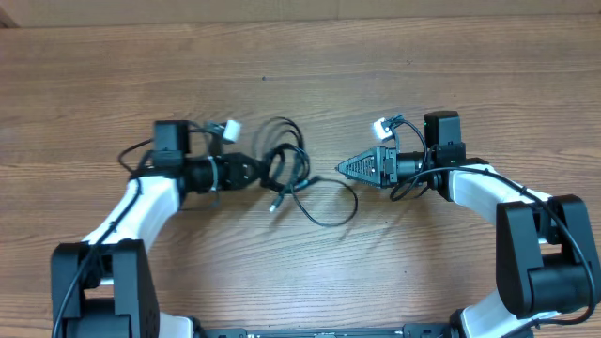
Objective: Untangle cables
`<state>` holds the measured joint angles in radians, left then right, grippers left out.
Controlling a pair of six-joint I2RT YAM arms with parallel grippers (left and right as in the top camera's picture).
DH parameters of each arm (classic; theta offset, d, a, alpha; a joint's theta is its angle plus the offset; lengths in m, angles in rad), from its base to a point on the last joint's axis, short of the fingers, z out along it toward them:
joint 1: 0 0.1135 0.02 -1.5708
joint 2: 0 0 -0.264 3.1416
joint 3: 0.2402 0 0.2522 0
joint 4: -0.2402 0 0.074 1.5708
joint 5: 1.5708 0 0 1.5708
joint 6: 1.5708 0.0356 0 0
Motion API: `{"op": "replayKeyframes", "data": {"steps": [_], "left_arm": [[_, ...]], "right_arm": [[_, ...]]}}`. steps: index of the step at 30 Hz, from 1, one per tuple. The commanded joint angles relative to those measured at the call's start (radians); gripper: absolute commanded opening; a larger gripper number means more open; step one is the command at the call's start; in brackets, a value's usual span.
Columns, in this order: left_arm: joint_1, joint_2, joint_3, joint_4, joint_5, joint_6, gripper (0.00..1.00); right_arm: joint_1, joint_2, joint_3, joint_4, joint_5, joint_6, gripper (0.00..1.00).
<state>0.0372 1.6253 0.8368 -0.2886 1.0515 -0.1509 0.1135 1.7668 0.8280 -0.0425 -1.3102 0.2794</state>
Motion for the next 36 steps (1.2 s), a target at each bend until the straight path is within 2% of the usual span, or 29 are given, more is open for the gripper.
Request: {"op": "replayKeyframes", "data": {"steps": [1,6,10,17,28,30,33,34,36], "left_arm": [[0.042,-0.027,0.017,0.002,0.242,-0.004,0.04],[0.048,-0.027,0.017,0.001,0.254,0.006,0.04],[0.047,-0.027,0.017,0.0,0.258,0.004,0.04],[0.047,-0.027,0.017,-0.033,0.254,0.004,0.04],[0.007,-0.027,0.017,-0.129,0.241,0.034,0.04],[-0.018,-0.027,0.017,-0.134,0.225,0.043,0.04],[-0.053,-0.027,0.017,-0.133,0.203,0.043,0.04],[-0.064,-0.027,0.017,-0.133,0.19,0.043,0.04],[-0.077,-0.027,0.017,-0.133,0.169,0.043,0.04]], "right_arm": [[0.005,0.004,-0.002,0.038,-0.032,0.037,1.0],[0.016,-0.001,-0.002,0.208,-0.053,0.201,1.0],[0.05,-0.004,-0.002,0.43,-0.053,0.383,1.0],[0.143,-0.004,-0.002,0.782,-0.043,0.609,1.0],[0.22,-0.004,-0.002,0.816,-0.025,0.641,1.0],[0.233,-0.004,-0.002,0.816,-0.021,0.641,0.93],[0.24,-0.004,-0.002,0.815,-0.016,0.641,0.74],[0.24,-0.004,-0.002,0.815,-0.015,0.641,0.61],[0.24,-0.004,-0.002,0.815,-0.013,0.641,0.42]]}}
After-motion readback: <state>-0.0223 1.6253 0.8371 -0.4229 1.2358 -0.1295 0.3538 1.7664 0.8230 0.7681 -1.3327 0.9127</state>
